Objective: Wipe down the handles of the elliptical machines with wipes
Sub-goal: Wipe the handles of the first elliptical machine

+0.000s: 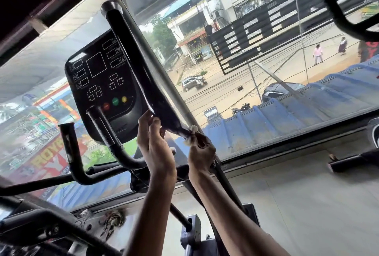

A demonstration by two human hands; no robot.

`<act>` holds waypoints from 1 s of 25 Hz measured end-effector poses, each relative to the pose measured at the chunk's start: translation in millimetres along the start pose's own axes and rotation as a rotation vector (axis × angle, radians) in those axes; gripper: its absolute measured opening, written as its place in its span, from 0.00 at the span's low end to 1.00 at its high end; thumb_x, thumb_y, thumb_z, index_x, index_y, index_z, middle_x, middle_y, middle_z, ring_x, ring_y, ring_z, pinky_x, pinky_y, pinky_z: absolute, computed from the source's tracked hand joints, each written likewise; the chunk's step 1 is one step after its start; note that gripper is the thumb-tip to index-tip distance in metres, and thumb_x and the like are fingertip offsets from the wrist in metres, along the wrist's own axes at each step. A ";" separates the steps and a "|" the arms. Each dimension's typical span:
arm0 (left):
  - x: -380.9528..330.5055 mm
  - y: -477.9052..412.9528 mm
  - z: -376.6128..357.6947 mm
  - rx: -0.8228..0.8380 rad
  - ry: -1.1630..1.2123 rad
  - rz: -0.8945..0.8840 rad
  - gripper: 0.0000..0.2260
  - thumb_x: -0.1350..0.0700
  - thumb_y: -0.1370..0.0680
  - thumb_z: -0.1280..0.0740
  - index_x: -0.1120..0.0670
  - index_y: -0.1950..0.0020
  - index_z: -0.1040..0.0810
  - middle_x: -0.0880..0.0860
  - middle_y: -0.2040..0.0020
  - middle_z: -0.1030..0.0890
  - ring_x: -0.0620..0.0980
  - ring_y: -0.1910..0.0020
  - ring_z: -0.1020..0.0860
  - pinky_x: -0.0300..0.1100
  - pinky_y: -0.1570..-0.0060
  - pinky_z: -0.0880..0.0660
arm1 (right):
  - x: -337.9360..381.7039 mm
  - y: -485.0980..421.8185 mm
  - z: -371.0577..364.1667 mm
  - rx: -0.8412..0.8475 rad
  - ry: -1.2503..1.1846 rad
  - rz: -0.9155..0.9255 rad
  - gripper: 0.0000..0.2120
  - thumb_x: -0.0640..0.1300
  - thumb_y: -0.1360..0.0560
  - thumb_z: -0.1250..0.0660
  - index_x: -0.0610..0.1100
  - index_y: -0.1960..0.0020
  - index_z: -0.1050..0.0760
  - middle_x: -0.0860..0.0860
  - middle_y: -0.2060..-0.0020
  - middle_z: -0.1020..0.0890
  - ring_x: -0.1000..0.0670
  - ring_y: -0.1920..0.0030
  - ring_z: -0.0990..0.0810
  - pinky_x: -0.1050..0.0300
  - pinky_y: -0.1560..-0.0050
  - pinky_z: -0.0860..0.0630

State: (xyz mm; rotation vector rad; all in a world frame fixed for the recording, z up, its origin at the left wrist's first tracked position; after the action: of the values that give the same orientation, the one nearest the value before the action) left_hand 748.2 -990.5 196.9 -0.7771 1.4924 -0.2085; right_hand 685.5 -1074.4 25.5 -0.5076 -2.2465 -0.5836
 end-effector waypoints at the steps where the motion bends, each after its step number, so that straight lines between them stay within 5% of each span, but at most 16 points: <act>1: 0.0 0.8 -0.9 -0.024 -0.006 -0.002 0.09 0.57 0.21 0.39 0.50 0.49 0.19 0.45 0.56 0.20 0.48 0.52 0.25 0.45 0.49 0.28 | -4.1 -10.0 -0.1 0.000 0.042 -0.060 0.05 0.46 0.21 0.26 0.46 0.48 0.15 0.51 0.54 0.12 0.52 0.48 0.13 0.60 0.46 0.20; 4: -2.5 6.4 -6.0 -0.090 -0.019 -0.011 0.10 0.58 0.21 0.41 0.48 0.52 0.20 0.41 0.59 0.21 0.42 0.56 0.26 0.38 0.55 0.28 | -10.7 -23.5 4.9 0.003 0.156 -0.153 0.06 0.40 0.22 0.26 0.42 0.46 0.16 0.47 0.52 0.12 0.50 0.51 0.13 0.61 0.49 0.18; 7: -3.8 5.2 -8.9 -0.131 -0.016 -0.024 0.13 0.57 0.23 0.41 0.43 0.57 0.18 0.38 0.61 0.19 0.41 0.58 0.25 0.42 0.55 0.30 | 1.9 -15.6 6.9 0.051 0.144 -0.049 0.04 0.41 0.21 0.27 0.44 0.48 0.15 0.56 0.57 0.14 0.54 0.50 0.15 0.59 0.42 0.21; 11: 0.5 5.6 -9.0 -0.169 -0.009 -0.035 0.14 0.56 0.23 0.41 0.42 0.58 0.17 0.40 0.60 0.19 0.47 0.56 0.25 0.48 0.51 0.30 | 11.4 -20.3 11.9 0.065 0.161 -0.199 0.07 0.43 0.21 0.26 0.45 0.43 0.18 0.54 0.57 0.18 0.53 0.51 0.17 0.65 0.46 0.25; 15: 3.6 5.9 -8.8 -0.233 -0.023 -0.016 0.13 0.56 0.24 0.40 0.43 0.57 0.17 0.40 0.60 0.19 0.48 0.54 0.26 0.49 0.47 0.31 | 28.0 11.5 10.1 0.117 0.057 -0.060 0.05 0.51 0.23 0.24 0.50 0.51 0.15 0.56 0.53 0.13 0.56 0.47 0.15 0.59 0.40 0.20; 21: -9.4 14.8 -13.5 -0.237 -0.049 -0.044 0.10 0.59 0.24 0.41 0.52 0.51 0.20 0.39 0.61 0.17 0.38 0.58 0.21 0.35 0.55 0.24 | 74.7 50.8 13.6 0.231 -0.047 0.265 0.03 0.38 0.22 0.26 0.44 0.49 0.14 0.51 0.52 0.15 0.51 0.49 0.16 0.65 0.50 0.20; 25: -9.6 20.0 -17.4 -0.282 -0.078 -0.035 0.12 0.59 0.23 0.41 0.51 0.49 0.18 0.40 0.58 0.16 0.40 0.54 0.20 0.41 0.48 0.24 | 49.3 17.1 12.7 0.205 0.085 0.160 0.03 0.40 0.22 0.26 0.48 0.52 0.15 0.53 0.54 0.15 0.54 0.52 0.16 0.58 0.49 0.21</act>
State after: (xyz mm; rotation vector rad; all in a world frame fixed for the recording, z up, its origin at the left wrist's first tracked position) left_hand 724.1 -975.9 194.9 -1.0257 1.4523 0.0078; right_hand 655.5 -1044.7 58.7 -0.5413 -2.1318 -0.2843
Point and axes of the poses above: each hand's wrist, its own y-axis away from the middle knuckle, its own z-axis out of the back of the hand, x = y × z, the point moved 6 cm from there along -y, towards the middle knuckle
